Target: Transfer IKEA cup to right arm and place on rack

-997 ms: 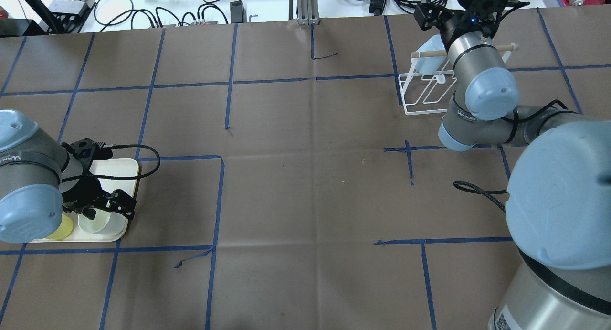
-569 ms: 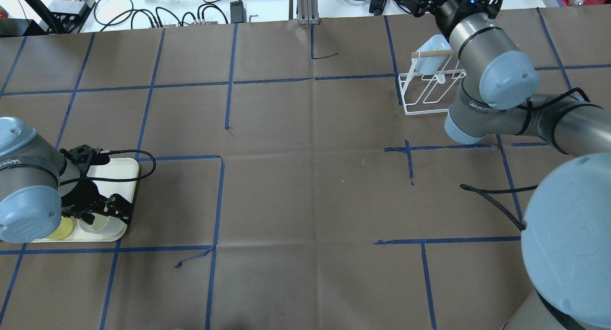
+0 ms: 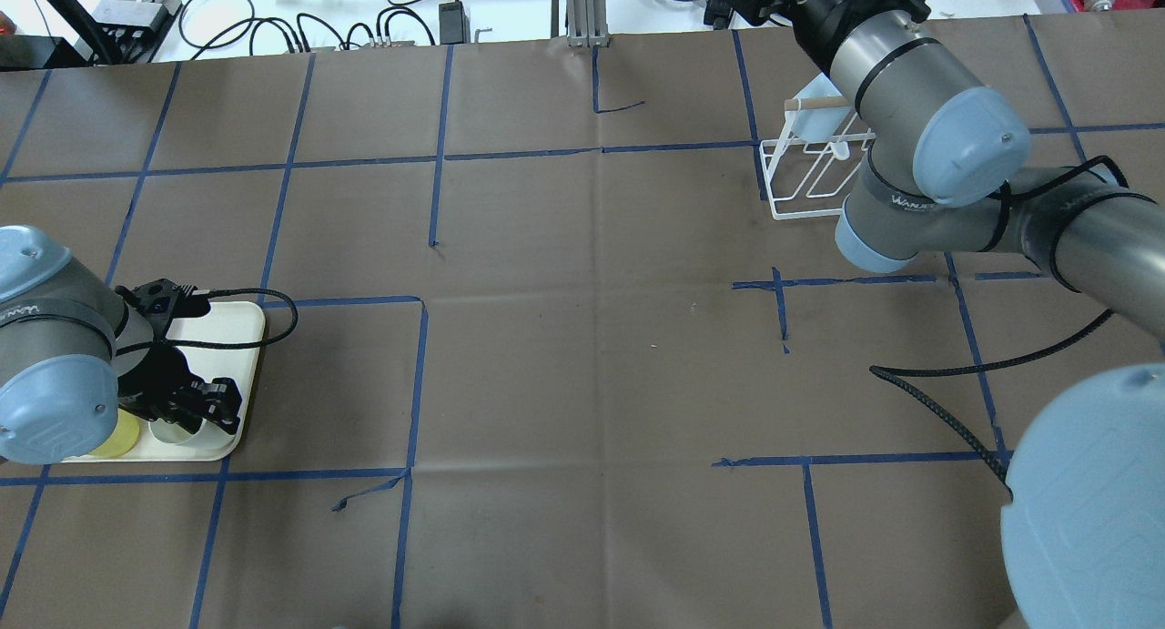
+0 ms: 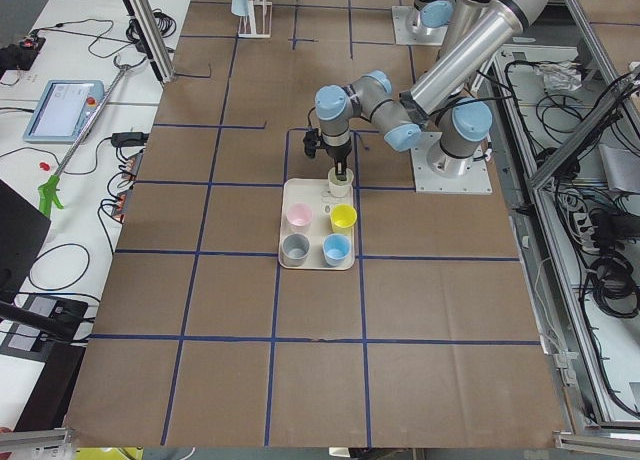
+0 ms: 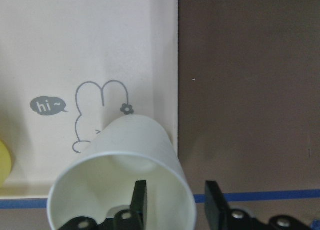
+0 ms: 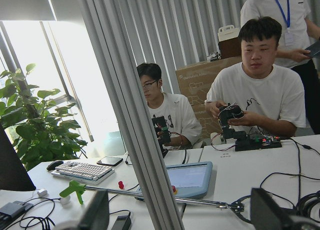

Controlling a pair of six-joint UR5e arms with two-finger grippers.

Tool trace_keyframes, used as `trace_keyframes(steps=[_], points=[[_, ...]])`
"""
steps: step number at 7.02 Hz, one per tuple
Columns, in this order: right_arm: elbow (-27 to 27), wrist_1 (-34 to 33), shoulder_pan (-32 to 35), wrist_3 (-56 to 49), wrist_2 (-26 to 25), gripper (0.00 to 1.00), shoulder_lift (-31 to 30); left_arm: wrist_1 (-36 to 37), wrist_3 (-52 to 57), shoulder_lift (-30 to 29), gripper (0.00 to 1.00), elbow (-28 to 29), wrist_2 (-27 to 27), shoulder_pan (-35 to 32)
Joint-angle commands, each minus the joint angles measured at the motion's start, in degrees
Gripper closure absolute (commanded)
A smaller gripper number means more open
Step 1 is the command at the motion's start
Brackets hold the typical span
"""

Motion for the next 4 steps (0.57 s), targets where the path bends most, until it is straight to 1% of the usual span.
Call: trace_keyframes(steps=[1,2,3,4], points=[[0.1,1.0,1.2,16.7,0.6,0.0,-0.4,-0.3,0.1,1.2,1.0,0.7,0.5,0.0],[0.1,2.3,1.8,23.0,0.6,0.0,-0.4,-0.4,0.0,2.2,1.0,1.4,4.4,-0.1],[0.1,2.9,2.1,26.8,0.6,0.0,-0.5,-2.9,-0.1,3.9,1.0,3.7,4.8,-0.5],[0.1,2.9,3.5,27.2,0.6,0.0,-0.6,-7.9,-0.2,5.8,1.0,8.2,4.3,-1.1]])
